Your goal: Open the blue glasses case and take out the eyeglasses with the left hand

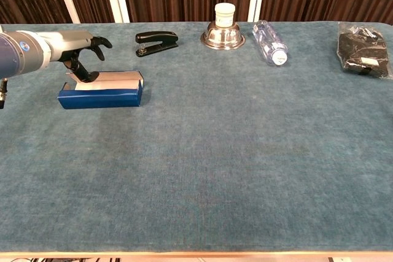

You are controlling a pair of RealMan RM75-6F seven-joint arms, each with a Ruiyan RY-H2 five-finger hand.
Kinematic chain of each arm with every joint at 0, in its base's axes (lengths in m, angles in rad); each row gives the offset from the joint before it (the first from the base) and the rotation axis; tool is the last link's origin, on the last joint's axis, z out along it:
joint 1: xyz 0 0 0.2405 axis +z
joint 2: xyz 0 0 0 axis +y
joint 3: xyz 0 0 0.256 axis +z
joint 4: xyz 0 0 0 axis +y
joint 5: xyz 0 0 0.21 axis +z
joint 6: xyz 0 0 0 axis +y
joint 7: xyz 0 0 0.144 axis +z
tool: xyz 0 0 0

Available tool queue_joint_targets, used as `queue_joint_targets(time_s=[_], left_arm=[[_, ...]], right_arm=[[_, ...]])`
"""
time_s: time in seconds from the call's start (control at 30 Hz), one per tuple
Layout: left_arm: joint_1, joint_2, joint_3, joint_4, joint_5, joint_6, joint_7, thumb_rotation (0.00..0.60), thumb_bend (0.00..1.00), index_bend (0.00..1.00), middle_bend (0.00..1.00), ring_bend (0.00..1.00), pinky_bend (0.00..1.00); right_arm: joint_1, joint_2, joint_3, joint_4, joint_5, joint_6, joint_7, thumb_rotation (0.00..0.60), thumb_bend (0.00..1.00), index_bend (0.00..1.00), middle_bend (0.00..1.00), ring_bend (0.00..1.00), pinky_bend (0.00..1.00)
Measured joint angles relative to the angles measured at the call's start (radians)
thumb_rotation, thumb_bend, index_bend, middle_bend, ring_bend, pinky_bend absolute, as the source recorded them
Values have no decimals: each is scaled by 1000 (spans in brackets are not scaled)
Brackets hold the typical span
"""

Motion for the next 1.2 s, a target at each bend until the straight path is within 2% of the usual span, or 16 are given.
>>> queue_joint_targets(time_s=[0.17, 0.37, 0.67, 0.8, 1.2], left_arm=[[11, 31, -3, -51, 15, 8, -11, 600, 330, 10, 147, 0, 19], [35, 97, -1, -175, 51, 19, -35, 600, 326, 8, 155, 0, 20], [81, 200, 43, -350, 122, 29, -58, 600, 325, 8, 199, 0, 20], [89, 208, 68, -357, 127, 28, -52, 600, 325, 8, 199, 0, 20], [93, 190, 98, -346, 119, 27, -47, 600, 325, 8, 203, 0, 20]], right_arm=[[0, 1, 0, -1, -1, -1, 0, 600, 200, 0, 0, 0, 199], [0, 2, -1, -2, -1, 0, 1, 600, 201, 0, 0, 0, 199], [-1, 2, -1, -1, -4, 2, -1, 600, 200, 0, 0, 0, 199], [-1, 2, -1, -1, -5, 3, 0, 600, 200, 0, 0, 0, 199], [-1, 3, -2, -1, -4, 1, 2, 600, 201, 0, 0, 0, 199]])
